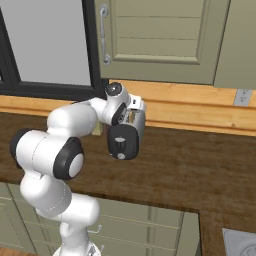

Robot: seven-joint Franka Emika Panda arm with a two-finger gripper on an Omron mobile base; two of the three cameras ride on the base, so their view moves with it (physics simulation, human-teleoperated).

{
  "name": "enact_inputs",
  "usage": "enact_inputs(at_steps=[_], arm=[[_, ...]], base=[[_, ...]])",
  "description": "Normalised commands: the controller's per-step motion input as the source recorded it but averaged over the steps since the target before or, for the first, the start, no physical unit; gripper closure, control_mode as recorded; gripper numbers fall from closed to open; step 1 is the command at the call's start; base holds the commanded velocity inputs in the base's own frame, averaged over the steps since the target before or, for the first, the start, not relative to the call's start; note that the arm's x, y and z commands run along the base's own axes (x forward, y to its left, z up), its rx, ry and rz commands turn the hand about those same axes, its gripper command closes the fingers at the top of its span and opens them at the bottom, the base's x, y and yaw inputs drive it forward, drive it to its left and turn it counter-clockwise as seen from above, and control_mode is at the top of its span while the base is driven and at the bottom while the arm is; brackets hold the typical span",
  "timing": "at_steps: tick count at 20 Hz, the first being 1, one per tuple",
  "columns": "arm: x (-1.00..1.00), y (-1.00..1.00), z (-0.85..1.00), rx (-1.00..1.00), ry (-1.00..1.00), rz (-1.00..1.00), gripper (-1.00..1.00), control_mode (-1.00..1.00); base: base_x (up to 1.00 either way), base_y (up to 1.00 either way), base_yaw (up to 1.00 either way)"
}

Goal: Start the toaster. Once the lever pops up, take the bread to the plate on the dining counter.

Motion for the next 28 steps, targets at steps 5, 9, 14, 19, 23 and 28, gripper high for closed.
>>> enact_inputs(at_steps=[5, 9, 14, 19, 23, 28], arm=[[0.02, -0.10, -0.05, 0.00, 0.00, 0.00, -1.00, -1.00], [0.09, -0.04, -0.07, 0.00, 0.00, 0.00, -1.00, -1.00], [0.09, 0.00, -0.01, 0.00, 0.00, 0.00, -1.00, -1.00], [0.09, 0.02, 0.00, 0.00, 0.00, 0.00, -1.00, -1.00], [0.03, 0.00, -0.05, 0.00, 0.00, 0.00, -1.00, -1.00], [0.00, 0.00, -0.07, 0.00, 0.00, 0.00, -1.00, -1.00]], base=[[0.00, 0.00, 0.00], [0.00, 0.00, 0.00], [0.00, 0.00, 0.00], [0.00, 0.00, 0.00], [0.00, 0.00, 0.00], [0.00, 0.00, 0.00]])
